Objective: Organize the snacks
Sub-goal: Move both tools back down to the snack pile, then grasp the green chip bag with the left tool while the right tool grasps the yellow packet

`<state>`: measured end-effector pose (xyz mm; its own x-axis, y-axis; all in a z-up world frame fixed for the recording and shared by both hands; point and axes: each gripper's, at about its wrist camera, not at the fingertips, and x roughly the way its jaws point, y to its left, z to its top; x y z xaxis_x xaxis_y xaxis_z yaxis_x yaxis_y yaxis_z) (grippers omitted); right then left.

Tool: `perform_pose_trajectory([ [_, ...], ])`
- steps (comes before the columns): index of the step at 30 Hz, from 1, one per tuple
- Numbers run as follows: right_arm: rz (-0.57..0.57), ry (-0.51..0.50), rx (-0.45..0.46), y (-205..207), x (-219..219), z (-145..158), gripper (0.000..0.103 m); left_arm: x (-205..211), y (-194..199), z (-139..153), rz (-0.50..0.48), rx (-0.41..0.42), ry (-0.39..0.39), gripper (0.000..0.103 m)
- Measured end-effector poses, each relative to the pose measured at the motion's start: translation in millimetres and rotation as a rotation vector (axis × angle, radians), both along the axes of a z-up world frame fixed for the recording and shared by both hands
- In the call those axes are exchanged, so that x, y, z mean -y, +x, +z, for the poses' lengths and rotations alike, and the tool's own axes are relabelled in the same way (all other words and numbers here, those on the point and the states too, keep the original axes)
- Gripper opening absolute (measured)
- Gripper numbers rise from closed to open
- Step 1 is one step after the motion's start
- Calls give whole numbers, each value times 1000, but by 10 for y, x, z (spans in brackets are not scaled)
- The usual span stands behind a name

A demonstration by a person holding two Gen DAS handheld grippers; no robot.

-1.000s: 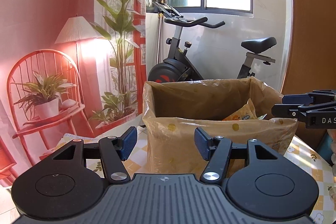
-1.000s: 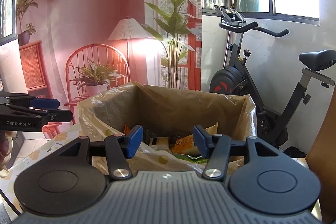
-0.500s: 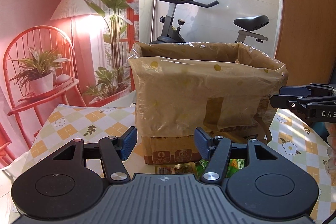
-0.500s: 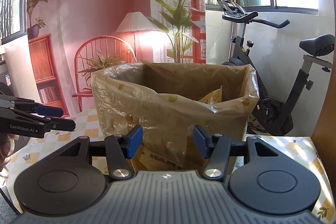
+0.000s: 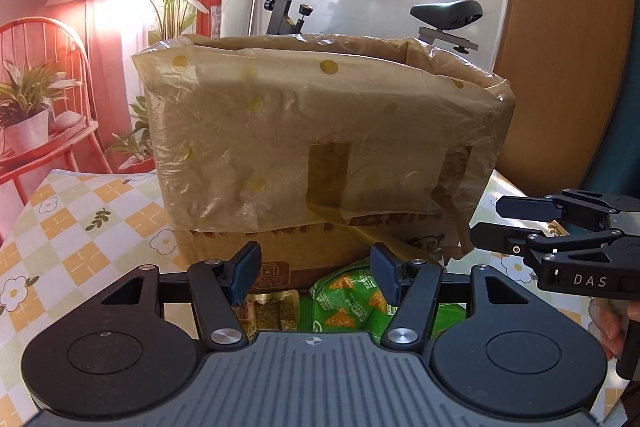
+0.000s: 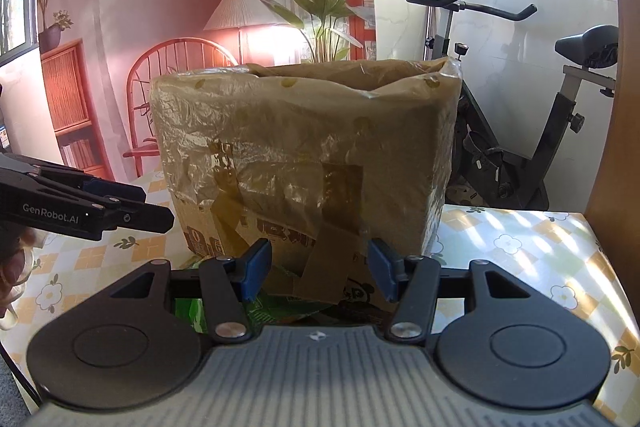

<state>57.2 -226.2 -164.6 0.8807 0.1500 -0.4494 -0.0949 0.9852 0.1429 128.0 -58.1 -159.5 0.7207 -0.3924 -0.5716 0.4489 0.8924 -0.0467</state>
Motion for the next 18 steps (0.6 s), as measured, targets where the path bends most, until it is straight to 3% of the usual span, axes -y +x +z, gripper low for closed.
perform_pose_trajectory([
  [7,-30,20,-39,-30,124,-129,57,248,118,-199,-58,-45,-16,70],
  [18,-52,73,-84,-101,249,-288,57,411,88,-645,-128,-128,79,83],
])
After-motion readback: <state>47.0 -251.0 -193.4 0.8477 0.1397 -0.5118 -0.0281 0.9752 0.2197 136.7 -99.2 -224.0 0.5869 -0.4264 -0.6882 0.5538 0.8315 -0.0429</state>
